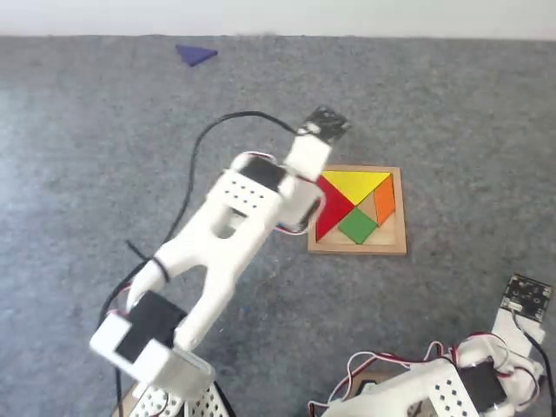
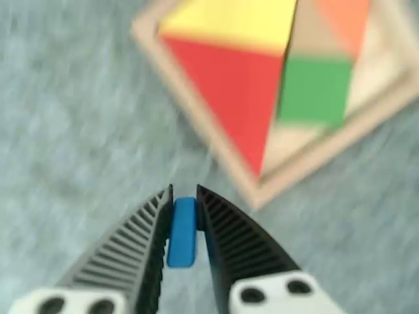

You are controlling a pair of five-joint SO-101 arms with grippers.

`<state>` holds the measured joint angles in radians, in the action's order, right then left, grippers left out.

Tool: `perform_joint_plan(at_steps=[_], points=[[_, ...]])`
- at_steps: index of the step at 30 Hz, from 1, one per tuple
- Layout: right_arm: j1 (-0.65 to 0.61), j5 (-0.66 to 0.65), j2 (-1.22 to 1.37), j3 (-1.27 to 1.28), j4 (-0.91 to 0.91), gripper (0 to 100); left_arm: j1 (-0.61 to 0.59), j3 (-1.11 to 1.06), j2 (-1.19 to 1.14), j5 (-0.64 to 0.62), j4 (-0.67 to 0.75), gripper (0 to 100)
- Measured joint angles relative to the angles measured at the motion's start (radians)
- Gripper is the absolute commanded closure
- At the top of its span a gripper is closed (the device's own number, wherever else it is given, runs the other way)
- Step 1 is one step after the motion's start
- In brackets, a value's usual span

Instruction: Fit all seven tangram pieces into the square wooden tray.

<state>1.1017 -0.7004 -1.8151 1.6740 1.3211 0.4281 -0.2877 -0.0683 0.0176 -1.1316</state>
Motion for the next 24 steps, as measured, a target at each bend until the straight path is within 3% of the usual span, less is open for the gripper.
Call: perform_joint_plan(at_steps=[7,11,17,24], points=[[0.0,0.0,0.0,0.0,0.0,75.0,0.112,0.054,-0.195,-0.129,0.161,99],[0.0,0.0,0.0,0.0,0.0,75.0,0.115,0.129,-0.295,-0.146,0.169,98],[0.0,0.0,0.0,0.0,0.0,75.0,0.121,0.181,-0.324,-0.17,0.169,85],[0.0,0.0,0.0,0.0,0.0,75.0,0.123,0.184,-0.331,-0.173,0.169,85]])
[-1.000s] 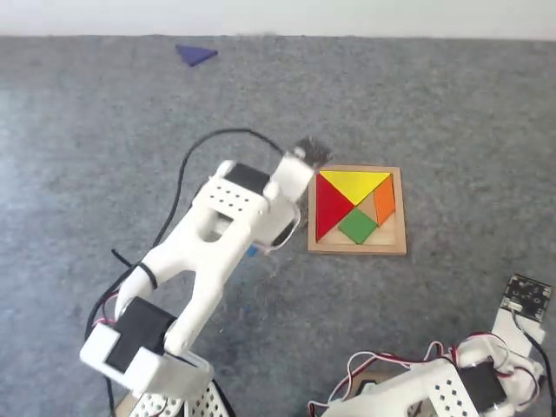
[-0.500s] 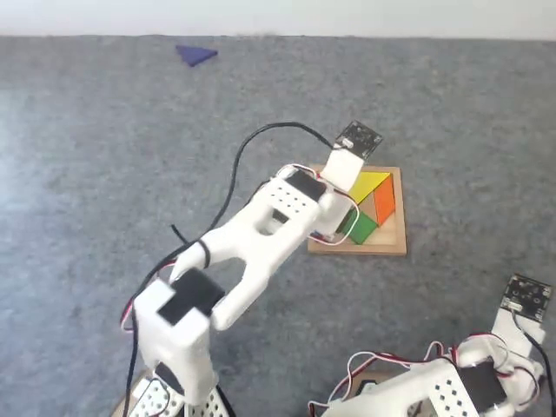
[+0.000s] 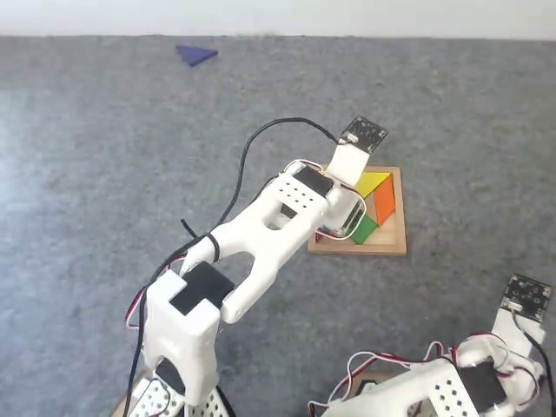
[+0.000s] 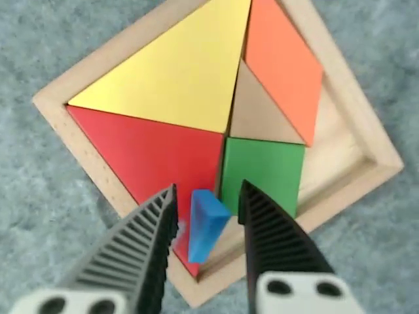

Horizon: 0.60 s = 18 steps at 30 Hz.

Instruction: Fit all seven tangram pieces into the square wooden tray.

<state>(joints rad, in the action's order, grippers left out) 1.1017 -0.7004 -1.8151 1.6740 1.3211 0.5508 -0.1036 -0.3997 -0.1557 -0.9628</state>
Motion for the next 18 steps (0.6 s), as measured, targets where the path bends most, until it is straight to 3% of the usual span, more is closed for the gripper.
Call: perform_joint_plan(at_steps=[13,18], points=[[0.0,0.0,0.0,0.0,0.0,75.0,-0.003,0.0,0.127,0.0,-0.032,85],[0.0,0.0,0.0,0.0,0.0,75.0,-0.081,0.0,0.146,-0.003,-0.029,85]])
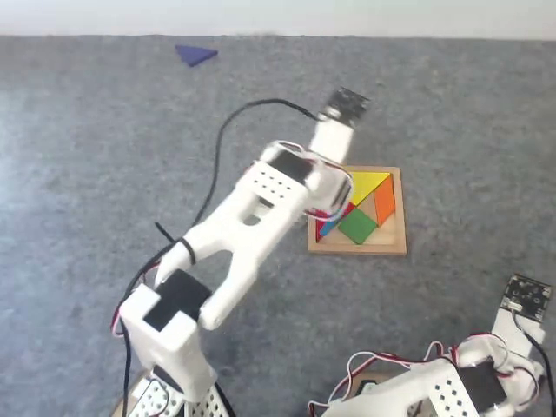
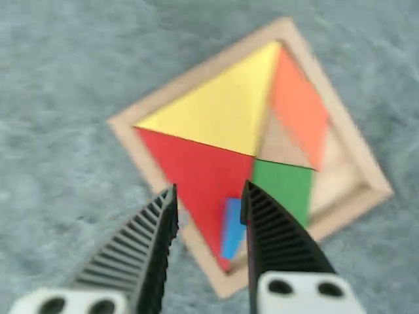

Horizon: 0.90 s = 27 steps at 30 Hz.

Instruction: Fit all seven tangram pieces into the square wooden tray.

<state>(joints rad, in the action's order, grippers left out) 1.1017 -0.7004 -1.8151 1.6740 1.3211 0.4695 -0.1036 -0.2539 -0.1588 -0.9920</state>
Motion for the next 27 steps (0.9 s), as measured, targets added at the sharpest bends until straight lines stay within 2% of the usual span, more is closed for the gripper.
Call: perform_joint_plan(at_steps=[4,9,16,27], points=[[0.0,0.0,0.0,0.0,0.0,75.0,-0.048,0.0,-0.025,-0.003,0.005,85],[0.0,0.0,0.0,0.0,0.0,75.0,-0.04,0.0,-0.107,0.009,0.005,85],[0.0,0.0,0.0,0.0,0.0,75.0,0.044,0.005,-0.115,0.009,-0.029,85],[0.0,0.0,0.0,0.0,0.0,75.0,0.078,0.005,-0.115,0.009,-0.035,85]])
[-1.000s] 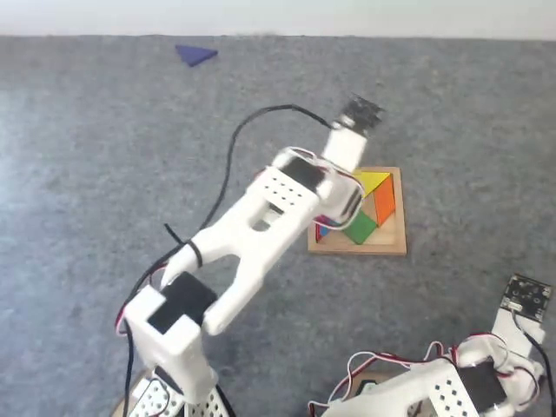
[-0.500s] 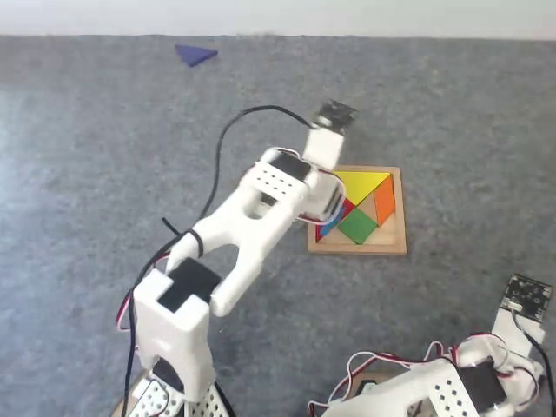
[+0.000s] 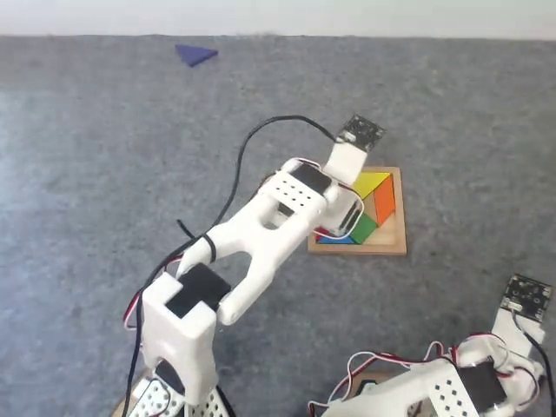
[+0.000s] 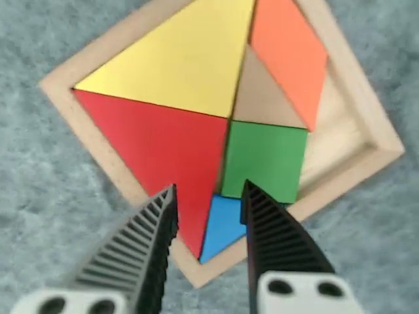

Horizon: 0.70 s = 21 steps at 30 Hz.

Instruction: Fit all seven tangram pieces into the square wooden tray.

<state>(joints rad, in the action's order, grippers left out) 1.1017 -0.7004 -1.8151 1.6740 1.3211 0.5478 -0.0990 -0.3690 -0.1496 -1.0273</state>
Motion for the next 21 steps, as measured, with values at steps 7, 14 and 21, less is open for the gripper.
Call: perform_joint_plan(at_steps=[7,14,21], points=[[0.0,0.0,0.0,0.0,0.0,75.0,0.031,-0.008,0.0,0.0,0.0,85],[-0.021,0.0,0.0,0.0,0.0,75.0,-0.049,-0.06,0.008,0.003,0.0,87],[-0.376,-0.003,0.015,0.0,-0.026,75.0,-0.181,-0.215,0.41,0.06,-0.011,88]])
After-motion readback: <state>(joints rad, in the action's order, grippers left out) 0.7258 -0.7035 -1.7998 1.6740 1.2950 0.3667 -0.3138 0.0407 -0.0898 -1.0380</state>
